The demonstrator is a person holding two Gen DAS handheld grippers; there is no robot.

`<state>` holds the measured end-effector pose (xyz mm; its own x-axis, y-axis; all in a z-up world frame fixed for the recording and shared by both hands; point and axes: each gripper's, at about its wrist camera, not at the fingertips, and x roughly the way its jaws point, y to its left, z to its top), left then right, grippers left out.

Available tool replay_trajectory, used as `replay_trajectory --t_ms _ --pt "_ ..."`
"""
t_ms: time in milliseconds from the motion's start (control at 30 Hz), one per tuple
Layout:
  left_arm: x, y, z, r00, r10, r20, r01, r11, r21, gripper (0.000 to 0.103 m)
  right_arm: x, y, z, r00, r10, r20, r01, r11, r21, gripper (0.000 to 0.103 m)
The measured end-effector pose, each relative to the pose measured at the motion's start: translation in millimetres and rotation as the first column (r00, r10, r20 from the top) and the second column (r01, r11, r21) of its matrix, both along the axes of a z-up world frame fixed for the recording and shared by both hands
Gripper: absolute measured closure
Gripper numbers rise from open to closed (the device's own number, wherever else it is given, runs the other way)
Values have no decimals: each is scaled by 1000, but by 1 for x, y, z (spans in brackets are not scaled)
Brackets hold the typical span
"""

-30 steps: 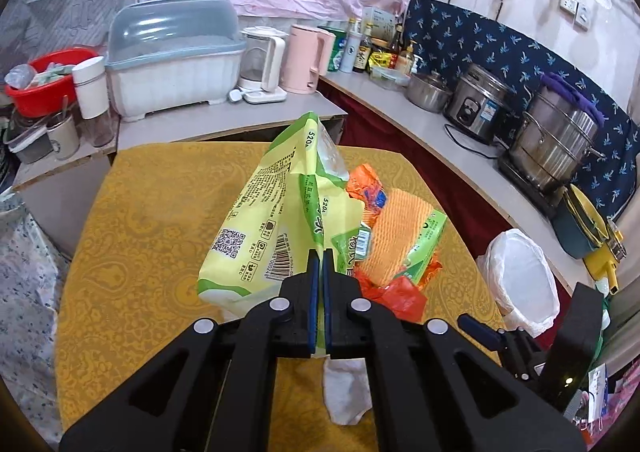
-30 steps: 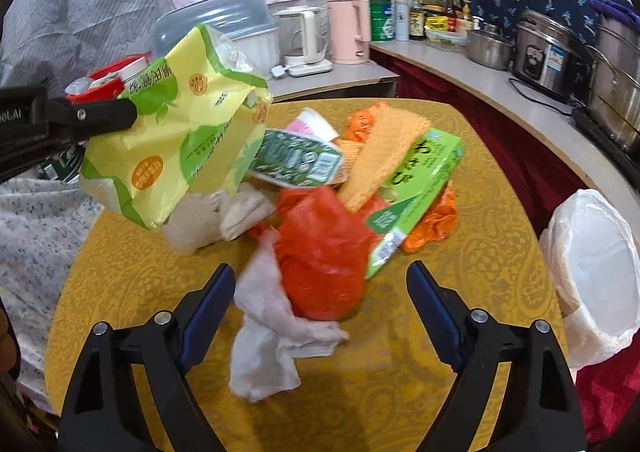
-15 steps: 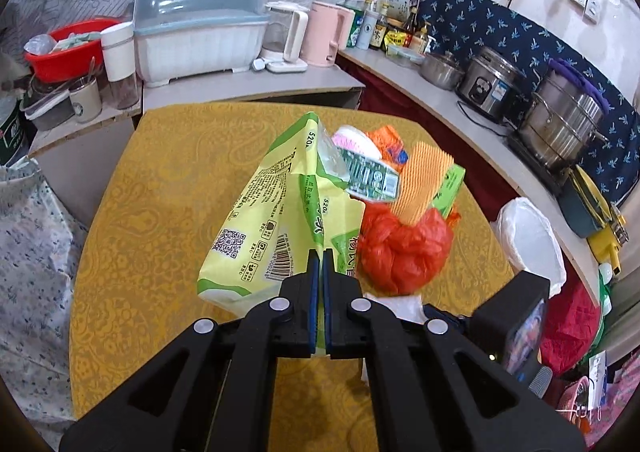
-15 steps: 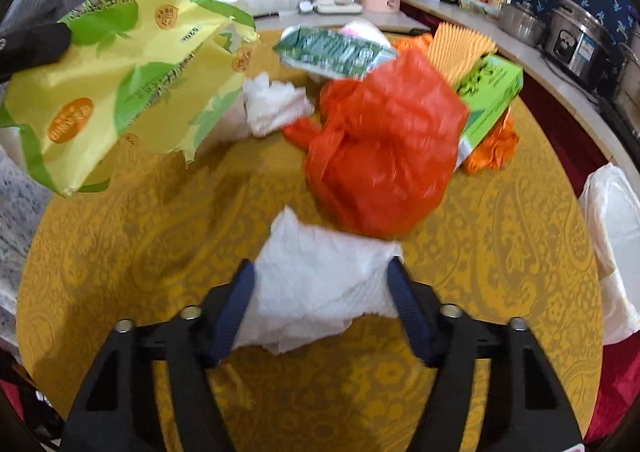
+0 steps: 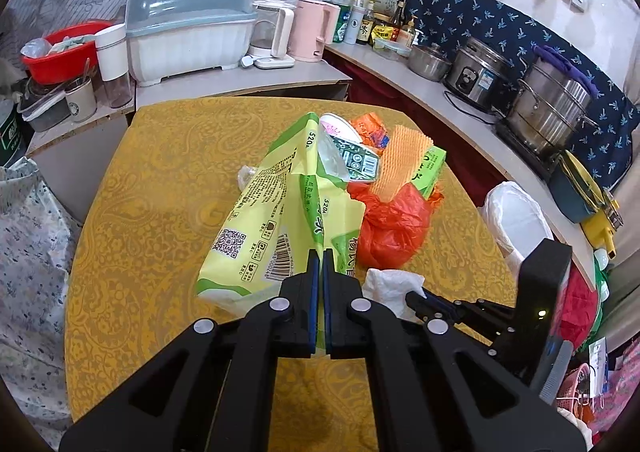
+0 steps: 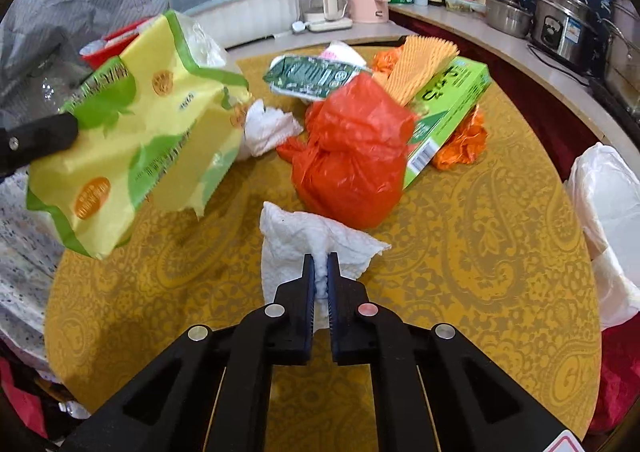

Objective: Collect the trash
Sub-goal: 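Carry the snack bag and tissue over the white lined bin with both tools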

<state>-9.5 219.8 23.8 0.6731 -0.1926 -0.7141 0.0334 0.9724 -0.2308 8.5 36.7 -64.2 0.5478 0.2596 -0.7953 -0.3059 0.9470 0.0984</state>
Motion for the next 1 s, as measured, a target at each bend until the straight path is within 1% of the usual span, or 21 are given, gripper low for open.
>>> replay_trajectory --t_ms 167,367,500,633,733,833,933,1000 --pt "-6 -13 11 999 -29 29 29 1000 3 102 -11 -20 27 997 -44 64 41 998 42 97" --pt "-4 -40 26 994 -85 64 85 996 9 102 -18 -64 64 977 -150 153 141 987 72 97" --pt "6 -75 35 984 -154 92 152 988 19 102 -15 -104 83 949 -247 199 235 969 83 97" --pt "19 -114 43 969 -224 107 225 974 7 102 -15 -156 95 908 -353 227 340 936 97 97" --pt "33 -157 49 945 -302 125 305 952 -13 101 -15 -194 100 870 -423 253 413 906 94 97" --pt "43 -195 52 922 -360 144 365 931 -7 101 -10 -232 100 835 -487 255 476 873 108 97" --pt "57 -242 50 889 -431 156 439 898 -19 101 -2 -273 97 797 -550 248 537 835 125 97" --pt "64 -265 44 872 -466 152 474 880 -24 101 1 -291 92 781 -576 242 561 817 132 97"
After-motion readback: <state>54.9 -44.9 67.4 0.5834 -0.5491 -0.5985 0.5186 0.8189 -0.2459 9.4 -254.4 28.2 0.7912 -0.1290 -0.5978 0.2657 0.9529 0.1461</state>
